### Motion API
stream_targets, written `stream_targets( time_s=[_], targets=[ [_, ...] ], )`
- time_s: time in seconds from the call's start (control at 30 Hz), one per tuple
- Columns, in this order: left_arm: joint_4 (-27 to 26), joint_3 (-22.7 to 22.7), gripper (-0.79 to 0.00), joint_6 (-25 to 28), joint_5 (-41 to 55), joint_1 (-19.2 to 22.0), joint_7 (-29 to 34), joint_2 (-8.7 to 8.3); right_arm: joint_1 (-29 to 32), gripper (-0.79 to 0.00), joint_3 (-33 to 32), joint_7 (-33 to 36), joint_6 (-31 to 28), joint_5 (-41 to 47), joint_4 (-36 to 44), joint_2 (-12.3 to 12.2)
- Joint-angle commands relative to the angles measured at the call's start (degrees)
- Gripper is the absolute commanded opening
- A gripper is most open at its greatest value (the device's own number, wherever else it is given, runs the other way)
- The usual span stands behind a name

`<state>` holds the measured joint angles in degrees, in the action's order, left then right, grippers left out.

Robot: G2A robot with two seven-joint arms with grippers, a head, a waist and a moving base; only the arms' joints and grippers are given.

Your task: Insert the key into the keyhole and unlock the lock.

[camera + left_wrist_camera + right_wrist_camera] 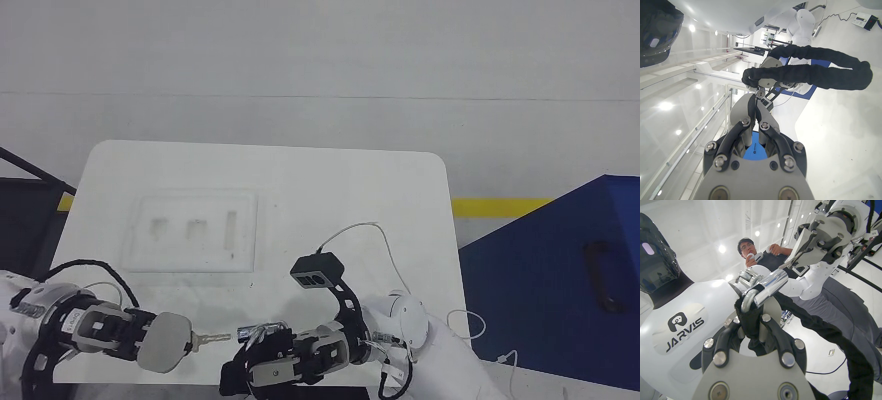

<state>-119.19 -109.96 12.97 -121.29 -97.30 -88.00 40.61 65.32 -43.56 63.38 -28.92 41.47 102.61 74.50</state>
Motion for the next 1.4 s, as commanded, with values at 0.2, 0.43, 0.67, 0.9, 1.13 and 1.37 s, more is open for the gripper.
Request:
stream_targets(
  time_s=[0.2,0.43,0.67,0.9,1.13,1.37],
  targets=[
    [0.7,0.6,-0.785,-0.3,-0.2,-0.2,0.0,-0.99,0.2,-0.785,-0.4,0.7,-0.7,-1.4,0.1,0.1],
    [1.0,1.0,-0.785,-0.4,0.0,-0.1,0.0,-1.58,0.4,-0.785,-0.4,0.3,-1.3,-3.1,0.3,0.2],
    [1.0,1.3,-0.785,-0.6,0.3,-0.1,0.0,-2.02,0.3,-0.785,-0.1,-0.6,-1.9,-4.2,0.0,0.5],
    [1.0,1.5,-0.785,-0.6,0.3,-0.4,0.0,-2.40,0.4,-0.785,0.0,-0.5,-1.6,-4.6,0.3,0.6],
    [0.6,1.5,-0.785,-0.8,0.3,-0.8,0.0,-2.72,0.5,-0.785,0.0,-0.3,-1.2,-4.9,0.4,0.6],
    [0.0,1.6,-0.785,-1.1,0.0,-1.3,0.0,-2.97,1.0,-0.785,0.0,0.2,-0.6,-5.2,0.7,0.6]
  ],
)
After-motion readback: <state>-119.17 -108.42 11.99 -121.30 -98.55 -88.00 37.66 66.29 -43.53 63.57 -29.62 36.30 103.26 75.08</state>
